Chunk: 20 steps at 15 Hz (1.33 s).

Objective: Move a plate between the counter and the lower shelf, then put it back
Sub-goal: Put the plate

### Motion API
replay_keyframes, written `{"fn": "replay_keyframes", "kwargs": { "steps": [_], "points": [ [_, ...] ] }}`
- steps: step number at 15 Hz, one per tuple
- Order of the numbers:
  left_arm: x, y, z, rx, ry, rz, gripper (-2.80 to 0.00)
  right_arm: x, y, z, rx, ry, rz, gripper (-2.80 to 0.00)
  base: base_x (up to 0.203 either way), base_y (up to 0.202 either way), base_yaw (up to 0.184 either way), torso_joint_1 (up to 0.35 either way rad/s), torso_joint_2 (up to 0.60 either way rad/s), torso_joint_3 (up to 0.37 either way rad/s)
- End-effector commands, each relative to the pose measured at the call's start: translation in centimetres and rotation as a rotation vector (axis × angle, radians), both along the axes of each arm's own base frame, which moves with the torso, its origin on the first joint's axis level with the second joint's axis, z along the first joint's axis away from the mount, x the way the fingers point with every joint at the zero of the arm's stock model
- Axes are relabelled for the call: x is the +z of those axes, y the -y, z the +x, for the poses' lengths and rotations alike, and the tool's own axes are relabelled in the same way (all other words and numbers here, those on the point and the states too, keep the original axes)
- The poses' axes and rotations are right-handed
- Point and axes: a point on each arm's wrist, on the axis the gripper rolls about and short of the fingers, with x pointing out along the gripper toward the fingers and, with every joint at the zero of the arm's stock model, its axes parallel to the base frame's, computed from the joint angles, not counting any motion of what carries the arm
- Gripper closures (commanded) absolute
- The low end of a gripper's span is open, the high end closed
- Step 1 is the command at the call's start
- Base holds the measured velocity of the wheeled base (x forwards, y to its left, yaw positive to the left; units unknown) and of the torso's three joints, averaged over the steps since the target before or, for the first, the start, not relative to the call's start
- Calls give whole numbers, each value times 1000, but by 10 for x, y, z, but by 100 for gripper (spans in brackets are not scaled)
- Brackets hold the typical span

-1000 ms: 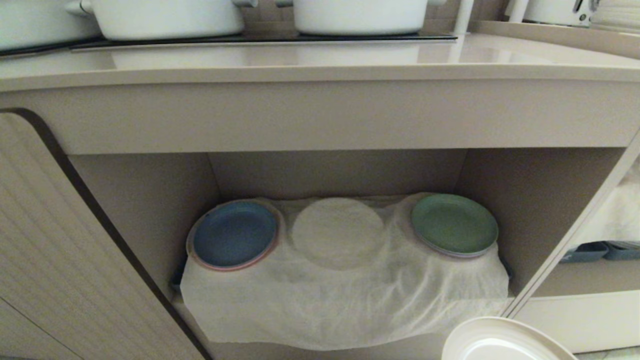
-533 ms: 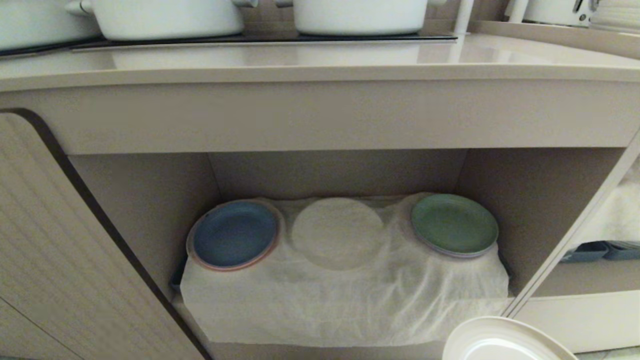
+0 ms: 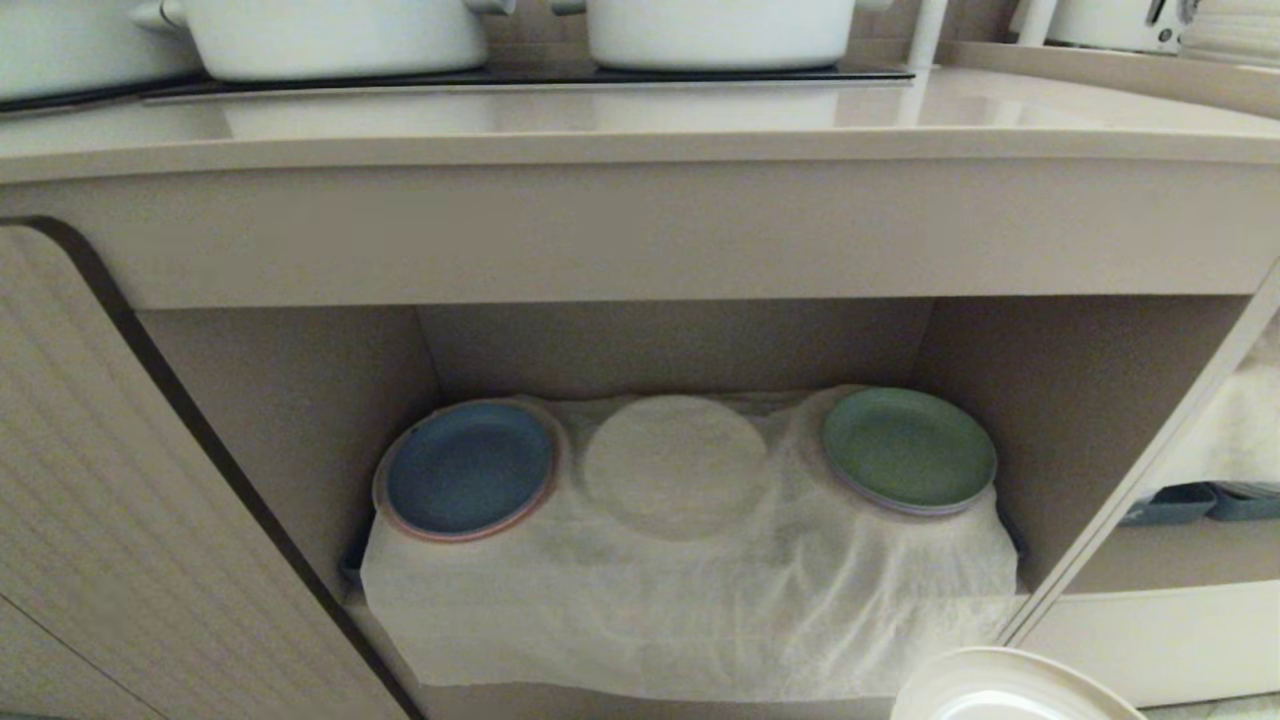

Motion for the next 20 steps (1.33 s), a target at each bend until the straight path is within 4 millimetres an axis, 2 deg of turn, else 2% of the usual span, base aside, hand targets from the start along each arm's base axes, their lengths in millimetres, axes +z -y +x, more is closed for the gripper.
{"fn": "replay_keyframes", "kwargs": {
  "steps": [1, 20],
  "points": [
    [0, 0, 0, 0, 1, -1, 0, 0, 0, 0, -1, -3, 0, 0, 0, 0, 0, 0, 0, 0],
    [0, 0, 0, 0, 1, -1, 0, 9, -4, 1, 44, 29, 46, 0, 0, 0, 0, 0, 0, 0]
  ]
}}
